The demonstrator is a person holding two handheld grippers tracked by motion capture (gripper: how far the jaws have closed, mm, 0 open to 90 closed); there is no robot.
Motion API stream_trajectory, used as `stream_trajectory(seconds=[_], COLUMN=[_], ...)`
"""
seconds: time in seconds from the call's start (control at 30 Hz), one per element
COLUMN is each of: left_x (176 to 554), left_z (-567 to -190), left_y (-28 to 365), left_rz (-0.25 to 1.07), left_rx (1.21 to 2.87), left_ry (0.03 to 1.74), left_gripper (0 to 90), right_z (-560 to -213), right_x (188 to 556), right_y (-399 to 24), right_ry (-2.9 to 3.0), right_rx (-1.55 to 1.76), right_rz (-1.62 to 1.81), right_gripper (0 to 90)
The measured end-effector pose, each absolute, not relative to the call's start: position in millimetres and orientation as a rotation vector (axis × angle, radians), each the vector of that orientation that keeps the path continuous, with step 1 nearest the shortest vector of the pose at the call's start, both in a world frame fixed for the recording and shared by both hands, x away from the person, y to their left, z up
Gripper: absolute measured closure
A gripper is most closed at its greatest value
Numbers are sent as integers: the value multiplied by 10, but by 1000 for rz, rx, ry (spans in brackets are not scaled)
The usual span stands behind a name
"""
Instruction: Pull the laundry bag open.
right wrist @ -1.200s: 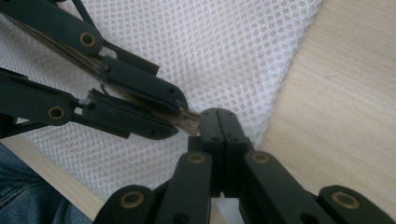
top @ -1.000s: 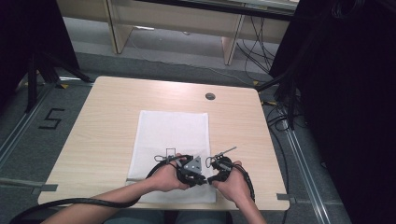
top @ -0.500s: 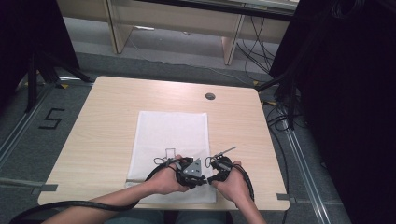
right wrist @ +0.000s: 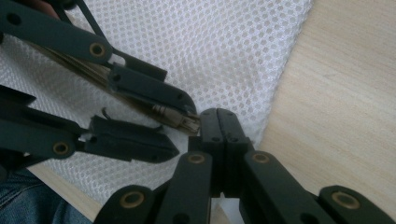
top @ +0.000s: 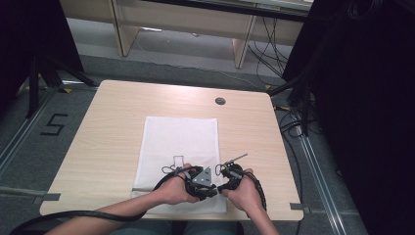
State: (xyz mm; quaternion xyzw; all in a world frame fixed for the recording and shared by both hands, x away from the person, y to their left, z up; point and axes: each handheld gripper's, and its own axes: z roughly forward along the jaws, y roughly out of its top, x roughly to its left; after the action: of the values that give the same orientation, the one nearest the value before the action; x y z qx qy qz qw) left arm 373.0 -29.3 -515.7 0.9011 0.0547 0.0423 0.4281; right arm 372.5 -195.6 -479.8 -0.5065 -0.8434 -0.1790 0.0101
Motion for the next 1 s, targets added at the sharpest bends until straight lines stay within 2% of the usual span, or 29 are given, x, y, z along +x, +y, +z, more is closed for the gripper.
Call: stream_trajectory(seconds=[0.2, 0.23, 1.0], left_x=[3699, 3692, 3724], left_z=[-5140, -5123, -5060], left_y=[-293, -291, -204], left_rz=[139, 146, 91], left_rx=[2254, 2252, 2262], left_ry=[137, 144, 185], left_gripper=[768, 812, 817], right_z=[-4790, -4791, -4798], right_x=[3714, 3716, 3725], right_y=[-1957, -1959, -1954], right_ry=[-2609, -2603, -2631], right_rx=[-1603, -1612, -1579], right_rz=[-554, -553, -556], right_gripper=[900, 900, 900])
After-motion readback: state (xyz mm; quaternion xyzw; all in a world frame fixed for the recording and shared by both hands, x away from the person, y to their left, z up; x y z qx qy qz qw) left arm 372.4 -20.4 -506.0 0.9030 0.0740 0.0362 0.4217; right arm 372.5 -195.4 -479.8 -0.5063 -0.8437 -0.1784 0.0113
